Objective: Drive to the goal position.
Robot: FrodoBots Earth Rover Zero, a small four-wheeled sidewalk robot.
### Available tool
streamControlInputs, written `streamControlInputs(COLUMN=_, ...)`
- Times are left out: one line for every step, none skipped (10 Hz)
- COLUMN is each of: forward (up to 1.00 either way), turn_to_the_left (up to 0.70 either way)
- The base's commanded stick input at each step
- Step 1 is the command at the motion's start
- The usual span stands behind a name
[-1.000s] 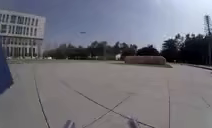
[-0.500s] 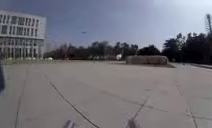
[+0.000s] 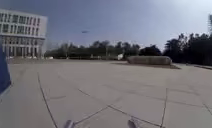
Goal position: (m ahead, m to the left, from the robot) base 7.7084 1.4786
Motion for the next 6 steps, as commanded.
streamControlInputs(forward=1.0, turn_to_the_left=0.0)
streamControlInputs(forward=1.0, turn_to_the_left=0.0)
streamControlInputs(forward=1.0, turn_to_the_left=0.0)
streamControlInputs(forward=1.0, turn_to_the_left=0.0)
streamControlInputs(forward=1.0, turn_to_the_left=0.0)
streamControlInputs(forward=1.0, turn_to_the_left=0.0)
